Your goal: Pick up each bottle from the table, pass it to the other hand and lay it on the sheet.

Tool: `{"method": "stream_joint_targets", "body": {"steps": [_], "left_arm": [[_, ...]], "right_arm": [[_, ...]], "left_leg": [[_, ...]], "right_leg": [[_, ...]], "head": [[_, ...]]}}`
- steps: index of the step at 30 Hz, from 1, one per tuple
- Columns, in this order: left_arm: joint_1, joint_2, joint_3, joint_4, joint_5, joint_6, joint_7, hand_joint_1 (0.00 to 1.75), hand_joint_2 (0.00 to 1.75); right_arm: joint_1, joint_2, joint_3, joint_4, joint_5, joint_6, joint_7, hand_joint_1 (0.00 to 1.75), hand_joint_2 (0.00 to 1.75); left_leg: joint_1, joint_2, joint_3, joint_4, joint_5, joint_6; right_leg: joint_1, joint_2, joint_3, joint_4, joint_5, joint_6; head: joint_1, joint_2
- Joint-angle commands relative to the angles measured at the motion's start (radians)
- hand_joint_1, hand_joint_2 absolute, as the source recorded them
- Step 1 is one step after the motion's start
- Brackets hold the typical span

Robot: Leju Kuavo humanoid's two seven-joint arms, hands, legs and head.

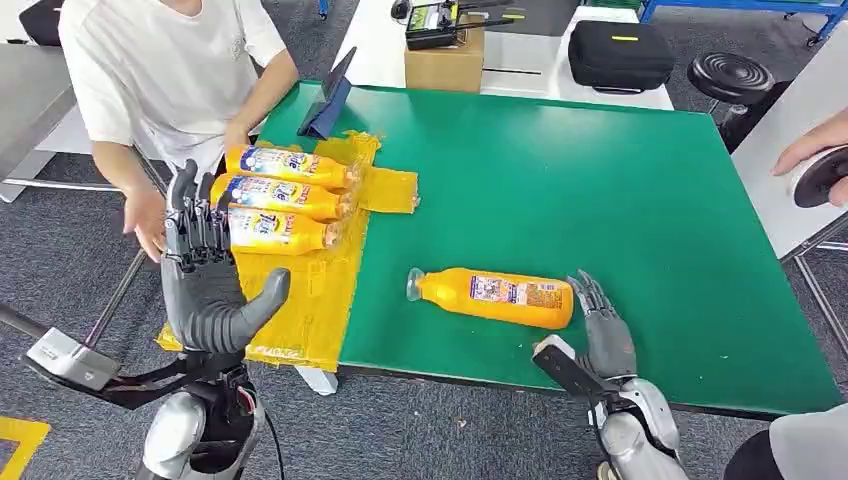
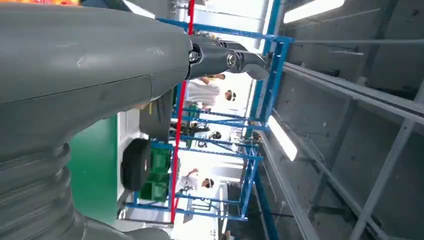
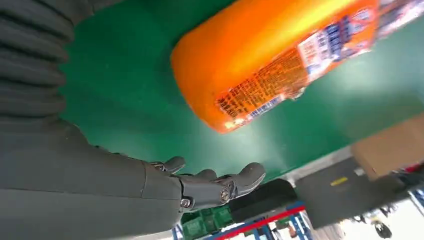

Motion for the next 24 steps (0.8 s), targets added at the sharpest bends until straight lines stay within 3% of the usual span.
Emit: {"method": "stream_joint_targets", "body": {"steps": [1,7,13,24], "left_arm": [[-0.074,-0.004,-0.042,0.127,0.022,-0.004,0.024,0.0,1.75],[-0.101,-0.011,-0.048,0.156,0.036,-0.003,0.041,0.0,1.75],[-0.13,-0.015,-0.059,0.186,0.049,-0.004,0.06,0.0,1.75],[-0.131,-0.015,-0.059,0.187,0.049,-0.003,0.06,0.0,1.75]], "right_arm": [[-0.2,0.017,0.046,0.314,0.057,-0.002,0.033,0.0,1.75],[-0.277,0.027,0.093,0.402,0.108,-0.002,0.052,0.0,1.75],[-0.358,0.032,0.15,0.497,0.158,0.082,0.116,0.0,1.75],[-0.364,0.03,0.154,0.508,0.161,0.094,0.118,0.0,1.75]], "left_leg": [[0.0,0.002,0.003,-0.001,0.0,0.0],[-0.001,0.001,0.003,0.0,-0.001,0.0],[-0.001,0.001,0.002,0.0,0.0,0.0],[-0.001,0.001,0.005,0.0,-0.001,-0.001]], "right_leg": [[0.0,0.001,0.002,-0.001,0.0,-0.001],[0.0,0.001,0.003,0.0,0.0,-0.001],[0.0,0.001,0.002,0.0,0.0,-0.001],[0.0,0.0,0.005,0.0,-0.002,-0.002]], "head": [[0.0,0.0],[0.0,0.0],[0.0,0.0],[0.0,0.0]]}}
